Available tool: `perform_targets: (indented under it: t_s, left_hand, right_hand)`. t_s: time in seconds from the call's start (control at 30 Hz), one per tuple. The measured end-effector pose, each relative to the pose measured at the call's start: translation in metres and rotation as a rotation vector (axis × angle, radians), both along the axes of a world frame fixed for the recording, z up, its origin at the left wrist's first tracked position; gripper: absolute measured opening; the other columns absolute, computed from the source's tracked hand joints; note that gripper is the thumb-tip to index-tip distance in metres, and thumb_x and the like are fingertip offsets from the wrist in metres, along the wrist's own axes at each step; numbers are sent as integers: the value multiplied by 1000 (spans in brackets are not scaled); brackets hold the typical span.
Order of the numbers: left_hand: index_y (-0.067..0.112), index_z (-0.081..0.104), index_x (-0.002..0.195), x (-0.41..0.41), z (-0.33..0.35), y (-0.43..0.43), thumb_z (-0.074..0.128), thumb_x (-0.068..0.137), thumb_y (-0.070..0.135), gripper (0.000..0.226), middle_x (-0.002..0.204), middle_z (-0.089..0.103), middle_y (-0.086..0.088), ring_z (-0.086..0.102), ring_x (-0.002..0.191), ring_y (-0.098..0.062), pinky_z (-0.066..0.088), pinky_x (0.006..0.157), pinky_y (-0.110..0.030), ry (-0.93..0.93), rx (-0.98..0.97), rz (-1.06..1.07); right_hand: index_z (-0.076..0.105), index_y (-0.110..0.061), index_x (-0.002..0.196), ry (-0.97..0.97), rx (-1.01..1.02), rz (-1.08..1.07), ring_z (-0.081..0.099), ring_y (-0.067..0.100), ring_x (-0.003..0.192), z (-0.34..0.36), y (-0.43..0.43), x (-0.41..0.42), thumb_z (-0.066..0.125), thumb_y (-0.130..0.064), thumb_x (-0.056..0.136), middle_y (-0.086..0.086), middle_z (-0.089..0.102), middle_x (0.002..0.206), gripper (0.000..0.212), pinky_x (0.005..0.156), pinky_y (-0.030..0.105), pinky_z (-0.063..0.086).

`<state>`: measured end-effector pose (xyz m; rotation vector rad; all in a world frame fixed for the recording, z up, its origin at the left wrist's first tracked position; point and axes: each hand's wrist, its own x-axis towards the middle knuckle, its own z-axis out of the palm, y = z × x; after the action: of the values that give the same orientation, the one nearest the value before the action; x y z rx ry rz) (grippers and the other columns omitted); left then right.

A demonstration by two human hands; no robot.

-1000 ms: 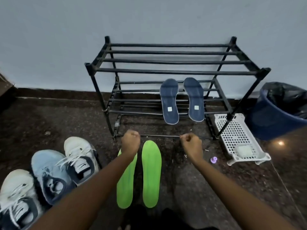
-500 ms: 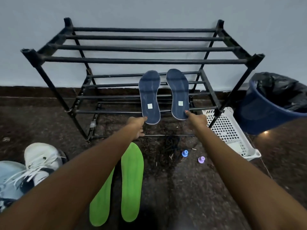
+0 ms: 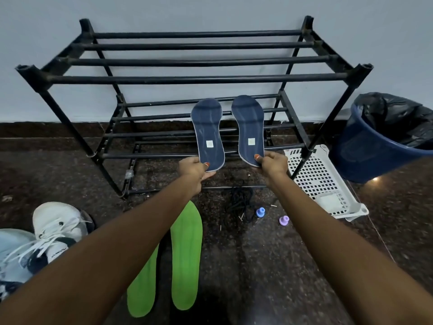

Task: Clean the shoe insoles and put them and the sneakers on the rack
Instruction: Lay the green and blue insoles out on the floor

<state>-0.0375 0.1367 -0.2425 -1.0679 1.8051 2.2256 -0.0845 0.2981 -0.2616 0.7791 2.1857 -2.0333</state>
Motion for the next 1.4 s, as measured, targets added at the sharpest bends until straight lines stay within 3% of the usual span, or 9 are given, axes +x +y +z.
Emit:
perform_targets:
  t_s: [0.13, 0.33, 0.47, 0.6, 0.83, 1.07, 1.2, 1.27, 1.4]
  left_hand:
    - [-5, 53, 119, 11, 5, -4, 44, 91, -14, 31, 126, 57, -18, 59, 111, -32, 51, 79, -34, -11, 22, -9]
    - [-6, 52, 119, 14, 5, -9, 49, 90, -9, 28, 123, 59, -20, 61, 106, -33, 51, 76, -38, -98, 37, -40]
    - [-5, 55, 116, 4, 1, -8, 59, 89, -1, 28, 121, 61, -19, 61, 107, -32, 51, 77, -38, -99, 50, -37]
    - [-3, 56, 118, -6, -9, -5, 57, 91, 1, 27, 121, 61, -18, 61, 108, -31, 50, 78, -36, -73, -12, -48]
    - [9, 49, 129, -2, -12, -9, 50, 92, -7, 40, 100, 60, -10, 58, 89, -22, 52, 70, -36, 41, -124, -86]
    - [11, 47, 126, 42, -4, -12, 49, 91, -10, 41, 106, 63, -14, 60, 90, -26, 54, 73, -41, 127, -69, -91]
    - [15, 48, 112, 79, 3, -7, 49, 90, -12, 34, 90, 64, -6, 63, 78, -18, 55, 62, -33, 180, -24, -147]
    - [16, 49, 107, 96, -3, -5, 50, 90, -11, 32, 89, 65, -5, 64, 79, -15, 56, 67, -38, 199, -24, -198]
    - [26, 52, 98, 133, -21, 0, 52, 88, -12, 39, 95, 67, -2, 65, 91, -19, 55, 78, -47, 183, -16, -276]
  right_hand:
    - [64, -3, 99, -26, -22, -10, 63, 29, 85, 1, 1, 7, 60, 4, 83, 14, 64, 99, 18, 71, 42, 56]
    - [57, -9, 63, -86, -42, -4, 63, 31, 90, -1, -2, 6, 65, 0, 76, 17, 66, 100, 19, 77, 46, 55]
    - [61, -8, 69, -73, -69, -3, 62, 26, 87, -3, -5, -2, 73, -11, 76, 13, 65, 95, 14, 84, 42, 52]
    - [64, -4, 79, -29, -29, 2, 63, 29, 92, -11, -6, -9, 69, -2, 78, 17, 66, 103, 6, 85, 44, 52]
    - [67, -5, 99, 7, 38, 0, 64, 28, 91, -18, 5, -8, 69, 1, 76, 14, 68, 101, 23, 83, 45, 53]
    - [66, -4, 102, 76, 52, 47, 62, 22, 83, -14, 24, 29, 66, 2, 77, 9, 67, 91, 25, 84, 39, 52]
    - [61, -2, 102, 107, -59, 72, 63, 8, 65, -7, 31, 66, 59, 6, 82, 4, 65, 84, 23, 60, 16, 52]
    - [60, -4, 101, 114, -94, 84, 63, 1, 58, -8, 35, 87, 57, 8, 83, 1, 64, 82, 22, 53, 12, 49]
    - [61, -10, 86, 86, -121, 106, 63, 12, 71, -24, 46, 130, 60, 6, 80, 6, 67, 87, 17, 61, 18, 49]
